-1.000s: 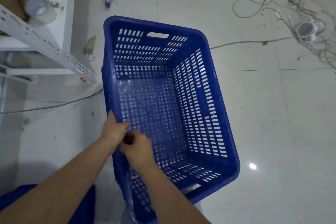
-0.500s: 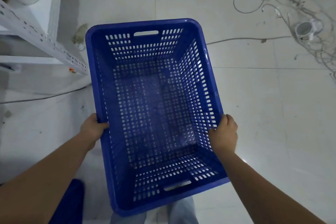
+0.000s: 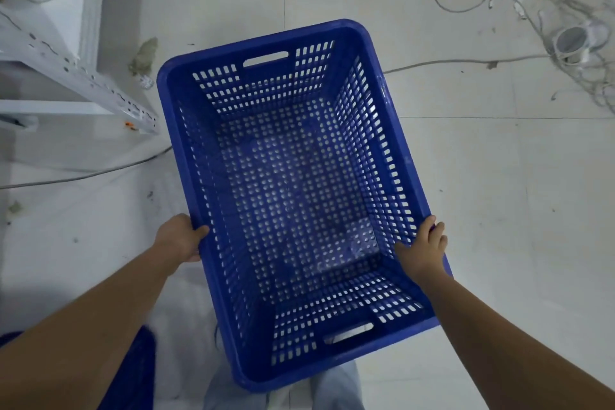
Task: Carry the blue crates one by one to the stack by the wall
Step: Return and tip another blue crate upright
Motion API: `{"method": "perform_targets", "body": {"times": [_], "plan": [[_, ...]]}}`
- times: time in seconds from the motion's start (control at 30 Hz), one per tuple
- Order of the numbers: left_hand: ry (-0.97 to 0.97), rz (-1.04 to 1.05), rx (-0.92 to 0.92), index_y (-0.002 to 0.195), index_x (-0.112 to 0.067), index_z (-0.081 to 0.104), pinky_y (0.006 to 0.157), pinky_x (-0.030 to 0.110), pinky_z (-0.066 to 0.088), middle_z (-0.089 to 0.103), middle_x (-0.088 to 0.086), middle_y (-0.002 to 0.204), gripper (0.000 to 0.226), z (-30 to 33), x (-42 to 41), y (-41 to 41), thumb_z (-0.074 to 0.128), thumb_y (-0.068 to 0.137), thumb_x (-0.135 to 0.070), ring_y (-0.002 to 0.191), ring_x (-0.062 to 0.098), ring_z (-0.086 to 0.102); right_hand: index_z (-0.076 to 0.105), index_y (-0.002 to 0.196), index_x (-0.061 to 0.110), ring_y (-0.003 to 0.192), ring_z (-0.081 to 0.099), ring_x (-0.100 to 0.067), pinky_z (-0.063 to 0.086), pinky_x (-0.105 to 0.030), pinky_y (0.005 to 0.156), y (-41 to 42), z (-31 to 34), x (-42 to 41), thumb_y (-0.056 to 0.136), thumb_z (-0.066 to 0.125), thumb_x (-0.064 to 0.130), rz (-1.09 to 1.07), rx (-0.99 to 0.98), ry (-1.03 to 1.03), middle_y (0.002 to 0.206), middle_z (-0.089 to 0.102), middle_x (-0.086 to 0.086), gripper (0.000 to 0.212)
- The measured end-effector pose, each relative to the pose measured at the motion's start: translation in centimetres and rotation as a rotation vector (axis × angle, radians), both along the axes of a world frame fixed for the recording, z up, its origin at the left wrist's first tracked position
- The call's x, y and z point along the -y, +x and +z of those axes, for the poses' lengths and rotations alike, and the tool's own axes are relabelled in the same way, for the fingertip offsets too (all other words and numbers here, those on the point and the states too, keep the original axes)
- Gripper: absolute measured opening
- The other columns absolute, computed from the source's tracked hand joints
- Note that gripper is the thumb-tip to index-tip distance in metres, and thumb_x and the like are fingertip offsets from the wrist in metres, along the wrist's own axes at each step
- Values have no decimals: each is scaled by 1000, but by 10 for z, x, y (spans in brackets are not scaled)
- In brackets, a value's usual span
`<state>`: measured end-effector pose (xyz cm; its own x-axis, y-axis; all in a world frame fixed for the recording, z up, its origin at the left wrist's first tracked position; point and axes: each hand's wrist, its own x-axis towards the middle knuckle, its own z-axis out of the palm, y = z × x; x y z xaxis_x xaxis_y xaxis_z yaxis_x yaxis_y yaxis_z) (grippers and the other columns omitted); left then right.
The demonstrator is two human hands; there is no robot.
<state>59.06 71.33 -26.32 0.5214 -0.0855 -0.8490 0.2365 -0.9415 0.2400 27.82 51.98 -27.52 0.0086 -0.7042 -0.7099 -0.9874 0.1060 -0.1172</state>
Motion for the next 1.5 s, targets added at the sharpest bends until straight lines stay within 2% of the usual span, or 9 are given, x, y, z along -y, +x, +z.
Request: {"method": "perform_targets", "body": {"times": [0.37,0.53,0.6,0.73,0.97,1.07,1.2,1.37,1.5], "plan": [[49,289,-146,81,-15,50,80,50,58,65,18,107,15,-5,-34,-81,52,95,-15,92,37,68,-1,150,28,145,0,-37,15,-54,116,32,3,83,95,39,40,130,-99,11,160,-6,-3,69],[93,377,-221,85,-9,52,66,44,58,63,14,76,13,-3,-41,-111,48,97,-12,66,30,65,7,150,25,145,3,-36,17,-54,115,71,6,100,94,37,41,151,-47,15,160,1,-5,66],[97,470,-288,82,-14,48,56,38,54,60,11,78,15,-1,-43,-121,47,97,-11,68,27,63,8,150,24,145,2,-36,16,-55,116,85,5,100,94,37,41,181,-26,13,159,2,-6,65],[102,561,-405,81,-13,47,62,36,54,58,11,84,18,2,-41,-135,44,98,-7,73,25,61,7,151,24,146,-4,-36,13,-58,116,116,7,101,95,38,42,238,-7,14,160,-2,-4,66],[95,562,-571,117,-8,44,61,37,54,64,21,108,18,4,-24,-145,39,101,-12,81,29,66,12,150,34,147,-4,-35,1,-59,117,167,7,106,94,34,51,376,-37,113,160,-16,-2,64],[66,497,-647,127,-7,44,77,39,52,65,17,108,29,7,-12,-147,33,102,-17,96,29,65,-3,150,35,148,-7,-30,-3,-59,116,184,2,70,93,36,53,418,0,155,162,-4,0,71],[62,277,-822,99,-5,56,106,36,43,66,12,122,33,9,7,-147,29,103,-25,119,24,59,-1,151,35,148,-10,-26,-6,-57,116,205,-5,0,95,34,52,674,34,261,162,-5,4,68],[58,94,-471,83,-5,58,55,24,44,67,6,71,29,0,27,-100,41,99,-22,60,18,62,8,152,29,149,-3,-26,-2,-54,118,176,-9,-9,96,35,46,749,-78,248,162,3,2,64],[-3,23,81,85,-5,53,58,27,42,61,12,81,20,0,30,-13,44,94,-21,63,23,52,24,148,13,139,29,-30,25,-49,115,135,3,44,96,40,39,465,-103,128,155,26,-9,60]]}}
